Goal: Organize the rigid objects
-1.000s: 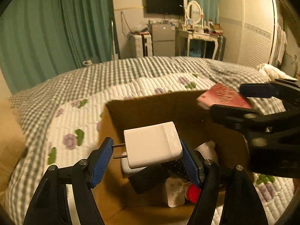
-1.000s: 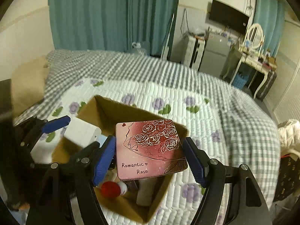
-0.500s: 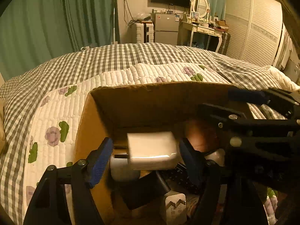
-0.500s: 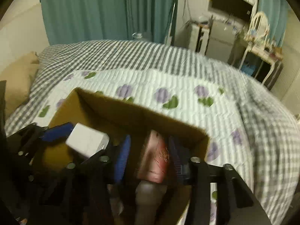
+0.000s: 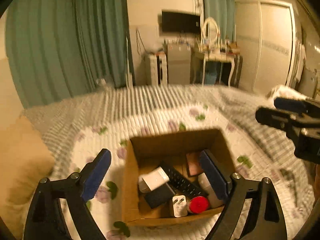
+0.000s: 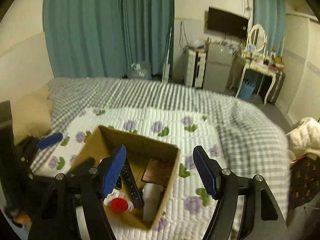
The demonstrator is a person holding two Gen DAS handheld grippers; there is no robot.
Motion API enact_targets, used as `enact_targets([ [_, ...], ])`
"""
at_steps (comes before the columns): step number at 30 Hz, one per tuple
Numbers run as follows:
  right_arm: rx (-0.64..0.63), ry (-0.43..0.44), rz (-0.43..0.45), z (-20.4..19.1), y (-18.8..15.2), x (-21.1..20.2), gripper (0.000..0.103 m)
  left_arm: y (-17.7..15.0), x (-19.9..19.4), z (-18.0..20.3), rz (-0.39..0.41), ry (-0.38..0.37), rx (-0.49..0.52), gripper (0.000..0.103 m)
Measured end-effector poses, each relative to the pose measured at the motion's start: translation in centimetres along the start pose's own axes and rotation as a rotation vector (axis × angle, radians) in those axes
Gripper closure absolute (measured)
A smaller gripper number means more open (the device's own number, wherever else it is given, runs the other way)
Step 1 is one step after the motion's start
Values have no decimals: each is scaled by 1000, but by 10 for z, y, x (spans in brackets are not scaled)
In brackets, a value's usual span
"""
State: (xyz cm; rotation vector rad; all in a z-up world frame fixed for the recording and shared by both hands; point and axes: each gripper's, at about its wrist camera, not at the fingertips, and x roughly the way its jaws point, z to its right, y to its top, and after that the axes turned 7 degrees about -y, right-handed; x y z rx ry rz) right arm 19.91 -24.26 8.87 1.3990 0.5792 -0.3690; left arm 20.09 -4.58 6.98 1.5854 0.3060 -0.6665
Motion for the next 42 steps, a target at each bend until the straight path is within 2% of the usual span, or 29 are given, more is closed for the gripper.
enact_targets([
  [3,-31,-40,85,2,2,-56,33,11,-52,1,97,2,3,0],
  [5,-44,-53,139,2,1,-87,28,14,-84,2,164,5,14,0],
  [7,-48,-58,232,2,-4,-122,24,16,-111,3,221,7,24,0],
  [10,-63,-103,333,-5,-15,-158,14,17,-135,3,258,14,25,0],
  [11,-63,-117,361,-7,-20,-167,7,14,-142,2,274,13,16,0],
  [13,-49,-134,395,-13,-31,-181,0,6,-151,1,294,12,-5,0],
  [15,-44,-123,408,-19,-43,-188,0,-4,-156,0,314,19,-18,0],
  [19,-34,-123,408,-31,-68,-186,0,-33,-161,1,353,46,-44,0],
  [22,7,-79,400,-33,-91,-174,0,-56,-157,-1,368,63,-61,0],
  [25,57,-64,375,-32,-112,-145,0,-78,-140,-3,357,72,-71,0],
  [28,74,-99,335,-35,-130,-110,0,-97,-124,-5,345,99,-87,0],
  [31,68,-98,284,-37,-143,-85,0,-115,-108,-7,313,110,-95,0],
  [35,59,-99,254,-39,-154,-68,0,-130,-92,-5,307,131,-83,0],
  [42,73,-107,232,-33,-158,-59,0,-138,-79,-1,274,120,-52,0],
])
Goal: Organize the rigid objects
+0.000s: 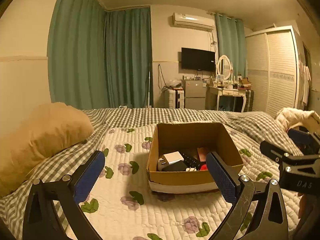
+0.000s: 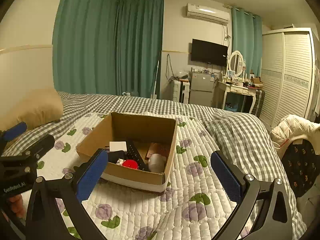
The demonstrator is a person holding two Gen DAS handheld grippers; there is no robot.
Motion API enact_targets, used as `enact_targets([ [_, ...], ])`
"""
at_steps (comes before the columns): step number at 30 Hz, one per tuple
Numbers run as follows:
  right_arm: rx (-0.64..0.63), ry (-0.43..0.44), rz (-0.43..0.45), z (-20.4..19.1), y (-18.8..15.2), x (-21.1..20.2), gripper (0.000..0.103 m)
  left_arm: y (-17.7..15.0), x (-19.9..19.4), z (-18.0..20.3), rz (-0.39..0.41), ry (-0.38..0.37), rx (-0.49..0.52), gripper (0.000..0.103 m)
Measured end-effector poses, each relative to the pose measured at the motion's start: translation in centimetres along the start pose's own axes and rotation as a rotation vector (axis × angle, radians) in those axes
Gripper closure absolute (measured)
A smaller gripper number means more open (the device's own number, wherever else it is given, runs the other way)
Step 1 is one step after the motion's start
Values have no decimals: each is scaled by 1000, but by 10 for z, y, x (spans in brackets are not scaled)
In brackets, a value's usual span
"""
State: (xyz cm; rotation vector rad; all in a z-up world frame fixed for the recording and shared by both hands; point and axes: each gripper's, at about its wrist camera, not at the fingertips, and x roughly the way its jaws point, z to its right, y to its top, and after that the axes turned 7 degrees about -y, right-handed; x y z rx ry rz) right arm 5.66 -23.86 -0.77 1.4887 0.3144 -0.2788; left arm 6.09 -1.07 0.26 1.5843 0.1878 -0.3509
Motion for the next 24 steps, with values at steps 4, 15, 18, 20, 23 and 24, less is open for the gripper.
enact_targets([
  [4,9,-8,1,1,2,-1,0,1,1,-1,-7,-11,-3,0],
  [15,3,-16,-16,0,1,0,0,-2,4,-3,-32,-12,-5,0],
  [18,2,-20,-18,-1,0,0,0,-2,4,-3,-31,-11,-5,0],
  [20,0,-21,-18,-1,0,1,0,-2,4,-3,-33,-11,-6,0],
  [23,0,-23,-24,-1,0,1,0,-3,3,-2,-35,-9,-3,0],
  [24,-1,-23,-26,-1,0,2,0,-2,2,-2,-35,-9,-2,0],
])
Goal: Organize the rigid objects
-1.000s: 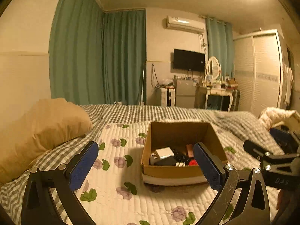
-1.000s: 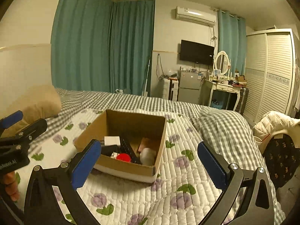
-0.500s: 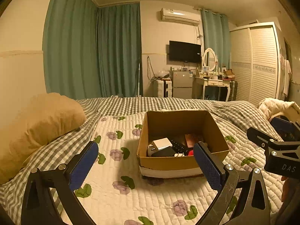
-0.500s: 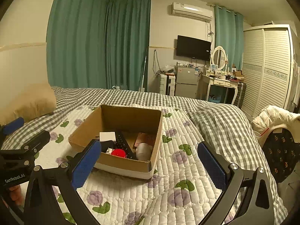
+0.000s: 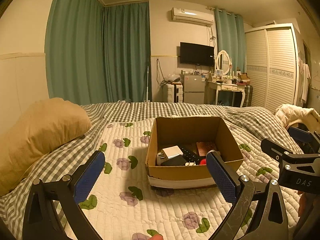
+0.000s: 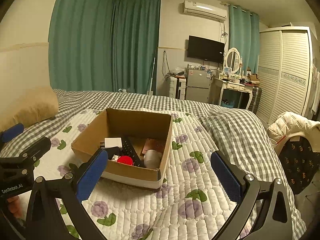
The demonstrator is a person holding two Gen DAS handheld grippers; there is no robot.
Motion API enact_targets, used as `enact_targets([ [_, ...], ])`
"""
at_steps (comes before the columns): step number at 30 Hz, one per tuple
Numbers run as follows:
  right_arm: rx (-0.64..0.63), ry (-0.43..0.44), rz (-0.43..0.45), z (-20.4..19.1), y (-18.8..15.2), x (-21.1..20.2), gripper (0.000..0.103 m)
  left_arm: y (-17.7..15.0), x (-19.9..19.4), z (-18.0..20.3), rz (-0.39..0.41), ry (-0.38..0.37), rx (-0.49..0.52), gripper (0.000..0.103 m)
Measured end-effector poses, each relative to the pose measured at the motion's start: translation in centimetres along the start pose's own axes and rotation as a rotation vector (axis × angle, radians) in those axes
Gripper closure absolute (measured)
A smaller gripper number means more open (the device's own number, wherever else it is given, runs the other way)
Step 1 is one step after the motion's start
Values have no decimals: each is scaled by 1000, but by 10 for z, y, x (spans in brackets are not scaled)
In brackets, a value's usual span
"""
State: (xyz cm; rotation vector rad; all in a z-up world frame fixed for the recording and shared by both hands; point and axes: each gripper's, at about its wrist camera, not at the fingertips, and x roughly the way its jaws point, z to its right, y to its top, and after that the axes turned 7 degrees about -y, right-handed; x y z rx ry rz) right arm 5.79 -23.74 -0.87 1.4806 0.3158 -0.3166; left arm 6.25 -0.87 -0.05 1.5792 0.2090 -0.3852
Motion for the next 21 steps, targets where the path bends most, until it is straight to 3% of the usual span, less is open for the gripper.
enact_targets([
  [21,-4,-3,-9,-1,-3,3,0,2,0,1,-9,0,1,0],
])
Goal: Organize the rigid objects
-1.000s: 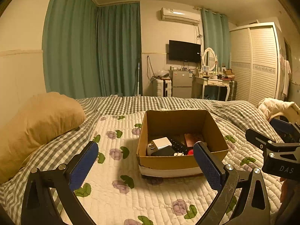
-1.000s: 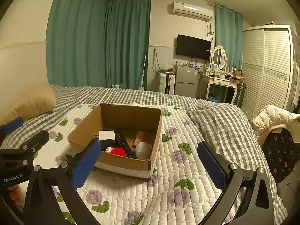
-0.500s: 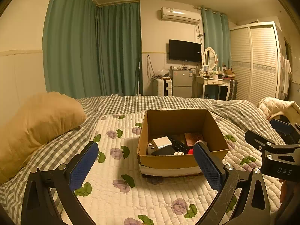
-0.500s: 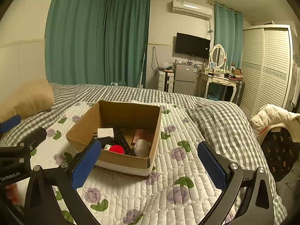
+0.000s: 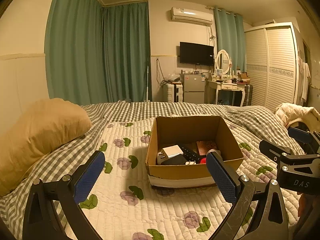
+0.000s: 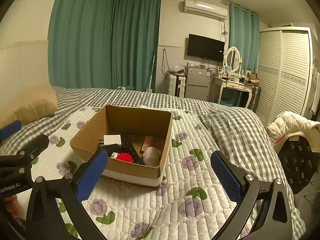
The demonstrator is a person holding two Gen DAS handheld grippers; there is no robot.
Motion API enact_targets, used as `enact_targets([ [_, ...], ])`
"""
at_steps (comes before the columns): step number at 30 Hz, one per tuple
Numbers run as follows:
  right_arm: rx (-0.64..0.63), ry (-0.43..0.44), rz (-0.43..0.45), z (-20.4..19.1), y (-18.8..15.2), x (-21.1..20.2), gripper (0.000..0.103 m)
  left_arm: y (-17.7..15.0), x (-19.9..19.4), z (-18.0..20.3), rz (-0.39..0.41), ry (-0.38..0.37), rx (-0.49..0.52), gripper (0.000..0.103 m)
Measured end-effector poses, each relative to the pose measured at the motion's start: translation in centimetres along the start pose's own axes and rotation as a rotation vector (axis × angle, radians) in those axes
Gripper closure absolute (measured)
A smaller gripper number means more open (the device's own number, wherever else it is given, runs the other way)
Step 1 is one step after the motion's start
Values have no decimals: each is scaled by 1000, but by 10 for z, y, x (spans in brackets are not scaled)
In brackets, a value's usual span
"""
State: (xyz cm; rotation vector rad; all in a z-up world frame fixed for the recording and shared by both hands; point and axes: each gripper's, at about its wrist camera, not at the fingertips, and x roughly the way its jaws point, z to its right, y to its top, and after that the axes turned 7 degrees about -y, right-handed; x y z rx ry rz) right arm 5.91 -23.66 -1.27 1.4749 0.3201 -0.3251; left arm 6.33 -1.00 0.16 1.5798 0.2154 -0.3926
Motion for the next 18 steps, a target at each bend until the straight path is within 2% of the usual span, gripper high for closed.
enact_targets([
  [18,-1,-7,-11,0,-3,2,0,-2,2,-2,-3,-10,18,0],
])
